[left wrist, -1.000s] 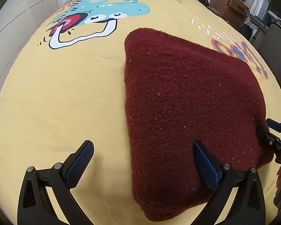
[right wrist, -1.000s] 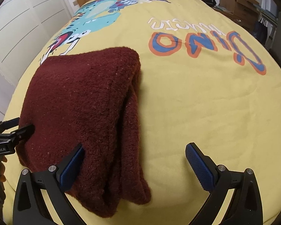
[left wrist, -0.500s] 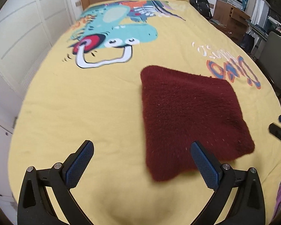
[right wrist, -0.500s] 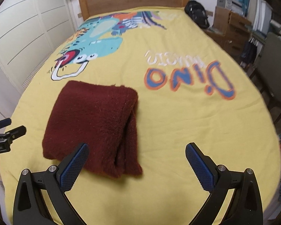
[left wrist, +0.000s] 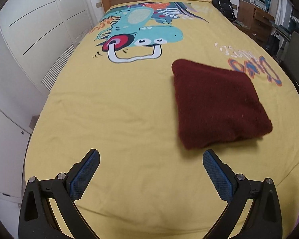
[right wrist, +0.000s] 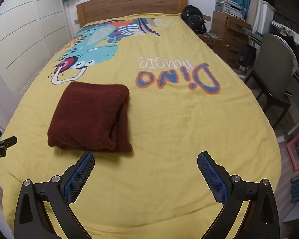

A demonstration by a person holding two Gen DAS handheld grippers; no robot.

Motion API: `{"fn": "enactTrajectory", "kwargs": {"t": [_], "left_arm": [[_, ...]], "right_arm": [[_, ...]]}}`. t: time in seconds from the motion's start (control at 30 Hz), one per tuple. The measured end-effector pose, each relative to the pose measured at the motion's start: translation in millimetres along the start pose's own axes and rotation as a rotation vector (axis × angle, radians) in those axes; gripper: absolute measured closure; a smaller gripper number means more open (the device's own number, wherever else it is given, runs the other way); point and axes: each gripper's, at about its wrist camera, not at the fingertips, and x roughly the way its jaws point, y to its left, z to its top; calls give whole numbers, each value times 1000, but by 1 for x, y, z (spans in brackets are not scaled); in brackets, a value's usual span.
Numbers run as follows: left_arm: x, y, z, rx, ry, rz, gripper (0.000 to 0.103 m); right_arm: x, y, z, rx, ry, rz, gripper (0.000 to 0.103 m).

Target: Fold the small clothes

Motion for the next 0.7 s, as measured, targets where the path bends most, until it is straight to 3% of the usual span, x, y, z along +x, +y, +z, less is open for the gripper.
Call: {"fn": "enactTrajectory", "kwargs": {"t": [0.23, 0.7], "left_arm": [[-3, -3, -19, -2, 21, -7, 1], [-8, 4, -20, -12, 8, 7, 1]], "right_arm": [[-8, -4, -12, -3, 5, -21, 0], [-8, -1, -13, -7, 8, -9, 0]]}}
